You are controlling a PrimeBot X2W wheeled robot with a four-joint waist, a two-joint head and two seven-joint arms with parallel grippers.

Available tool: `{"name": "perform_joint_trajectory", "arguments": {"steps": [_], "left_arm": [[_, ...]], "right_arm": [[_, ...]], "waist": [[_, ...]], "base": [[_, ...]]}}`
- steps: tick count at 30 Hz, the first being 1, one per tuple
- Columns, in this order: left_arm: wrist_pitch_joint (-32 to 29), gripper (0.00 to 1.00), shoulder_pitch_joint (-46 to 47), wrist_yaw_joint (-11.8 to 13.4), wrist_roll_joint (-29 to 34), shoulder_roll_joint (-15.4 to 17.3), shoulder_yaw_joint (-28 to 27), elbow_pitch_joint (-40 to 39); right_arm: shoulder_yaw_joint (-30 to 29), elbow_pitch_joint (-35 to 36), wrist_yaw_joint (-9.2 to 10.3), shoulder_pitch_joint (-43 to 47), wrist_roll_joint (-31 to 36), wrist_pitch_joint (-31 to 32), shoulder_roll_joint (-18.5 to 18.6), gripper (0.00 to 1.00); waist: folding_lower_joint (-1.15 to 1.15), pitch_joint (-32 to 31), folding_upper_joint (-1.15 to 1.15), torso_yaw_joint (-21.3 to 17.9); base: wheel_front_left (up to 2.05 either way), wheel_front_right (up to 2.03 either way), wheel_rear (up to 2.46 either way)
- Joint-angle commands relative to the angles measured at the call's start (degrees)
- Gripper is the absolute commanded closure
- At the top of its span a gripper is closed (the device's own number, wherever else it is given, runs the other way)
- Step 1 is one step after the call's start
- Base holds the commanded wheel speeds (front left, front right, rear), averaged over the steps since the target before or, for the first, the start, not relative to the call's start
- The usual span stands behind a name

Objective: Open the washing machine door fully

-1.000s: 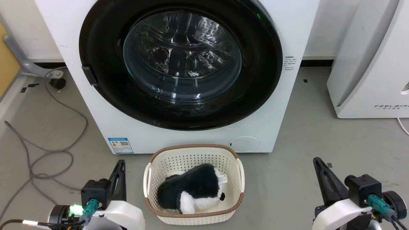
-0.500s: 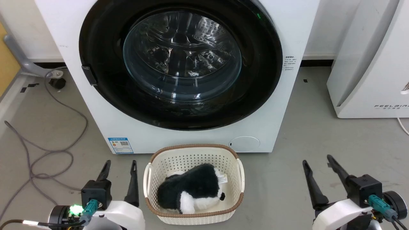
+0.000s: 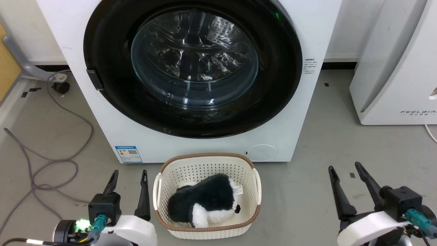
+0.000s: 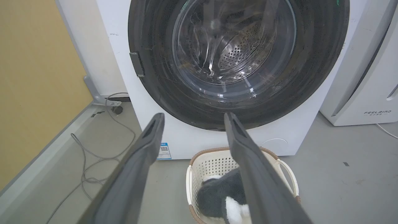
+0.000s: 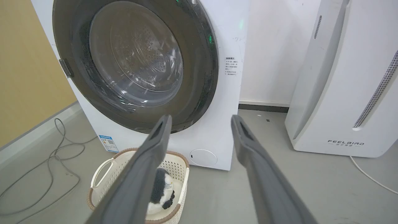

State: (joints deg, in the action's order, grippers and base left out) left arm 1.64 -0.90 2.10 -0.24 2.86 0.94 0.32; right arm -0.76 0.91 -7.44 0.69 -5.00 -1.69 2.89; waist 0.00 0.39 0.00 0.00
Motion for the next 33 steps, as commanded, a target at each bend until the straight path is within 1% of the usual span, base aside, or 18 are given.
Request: {"name": "perform_joint_trajectory", "arguments": {"steps": [1, 5, 9, 16, 23, 28, 33], "left_arm": [[0.59, 0.00, 0.60, 0.58, -0.48, 0.01, 0.18, -0.03], [1.07, 0.00, 0.81, 1.04, -0.56, 0.01, 0.38, -0.07], [1.54, 0.00, 1.09, 1.42, -0.57, 0.01, 0.51, -0.13], [2.38, 0.00, 1.73, 2.15, -0.66, 0.01, 0.89, -0.36], [3.22, 0.00, 2.92, 2.87, -0.71, 0.01, 1.42, -0.75], [3.82, 0.00, 4.13, 3.35, -0.65, 0.01, 1.82, -1.19], [4.41, 0.00, 5.48, 3.86, -0.57, 0.01, 2.13, -1.82]], "right_arm": [[-0.22, 0.54, -0.01, -0.23, -1.28, -0.55, 0.00, 1.00], [-0.59, 0.47, -0.01, -0.57, -5.01, -1.03, 0.00, 1.00], [-0.93, -0.18, -0.01, -1.43, -10.29, -1.51, 0.00, 1.00], [-2.89, -3.35, -0.01, -4.66, -26.08, -1.60, 0.00, 1.00], [-6.97, -7.97, -0.01, -9.85, -37.60, 2.15, 0.47, 1.00], [-9.19, -11.79, -0.02, -14.44, -43.90, 3.26, 2.01, 1.00], [-10.46, -15.40, -0.02, -19.91, -47.93, 2.83, 3.92, 1.00]], "waist": [[0.00, 0.05, 0.00, 0.02], [0.00, 0.24, 0.00, 0.06], [0.00, 0.52, 0.00, 0.10], [0.00, 1.47, 0.00, 0.38], [0.00, 3.36, 0.00, 1.00], [0.00, 5.04, 0.00, 1.62], [0.00, 7.23, 0.00, 2.19]], "base": [[0.00, 0.00, 0.00], [0.00, 0.00, 0.00], [0.00, 0.00, 0.00], [0.00, 0.00, 0.00], [0.00, 0.00, 0.00], [0.00, 0.00, 0.00], [0.00, 0.00, 0.00]]}}
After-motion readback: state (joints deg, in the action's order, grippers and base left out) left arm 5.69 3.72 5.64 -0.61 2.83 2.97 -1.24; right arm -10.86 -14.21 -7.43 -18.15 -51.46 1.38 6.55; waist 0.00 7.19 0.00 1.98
